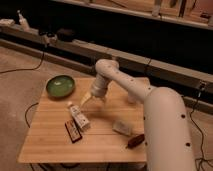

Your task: Place the bottle in the ceramic bowl

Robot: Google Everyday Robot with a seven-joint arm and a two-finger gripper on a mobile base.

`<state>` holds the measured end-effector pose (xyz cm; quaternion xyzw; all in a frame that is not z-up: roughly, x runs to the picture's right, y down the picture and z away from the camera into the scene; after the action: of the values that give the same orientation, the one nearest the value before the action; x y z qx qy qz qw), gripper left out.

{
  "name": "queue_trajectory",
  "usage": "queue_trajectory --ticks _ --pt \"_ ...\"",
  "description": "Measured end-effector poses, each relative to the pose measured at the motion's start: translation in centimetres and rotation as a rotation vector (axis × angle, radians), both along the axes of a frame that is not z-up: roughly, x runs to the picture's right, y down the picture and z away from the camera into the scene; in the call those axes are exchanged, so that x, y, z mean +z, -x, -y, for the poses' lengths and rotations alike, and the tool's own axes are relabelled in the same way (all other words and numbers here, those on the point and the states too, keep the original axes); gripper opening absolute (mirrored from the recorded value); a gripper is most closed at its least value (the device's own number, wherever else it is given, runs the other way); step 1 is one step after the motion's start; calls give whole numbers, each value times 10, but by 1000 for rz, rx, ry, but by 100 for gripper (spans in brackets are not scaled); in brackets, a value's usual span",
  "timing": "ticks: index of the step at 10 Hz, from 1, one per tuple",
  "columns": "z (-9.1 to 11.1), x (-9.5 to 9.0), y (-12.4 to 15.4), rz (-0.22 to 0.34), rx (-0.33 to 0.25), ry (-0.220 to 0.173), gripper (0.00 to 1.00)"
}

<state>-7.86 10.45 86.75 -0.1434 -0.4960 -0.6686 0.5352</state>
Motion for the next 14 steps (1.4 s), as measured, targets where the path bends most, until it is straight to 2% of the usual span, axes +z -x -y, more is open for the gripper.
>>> queue_trajectory --ticks 3,7,9,11,13,14 --pt "-5 8 37 73 -77 7 80" --pt "-22 19 68 109 -185 8 80" --pt "-26 23 85 123 -192 1 80" --pt "-25 25 94 132 -183 -9 70" --pt "-25 25 102 121 -182 -17 45" --pt "-23 24 104 115 -179 -23 37"
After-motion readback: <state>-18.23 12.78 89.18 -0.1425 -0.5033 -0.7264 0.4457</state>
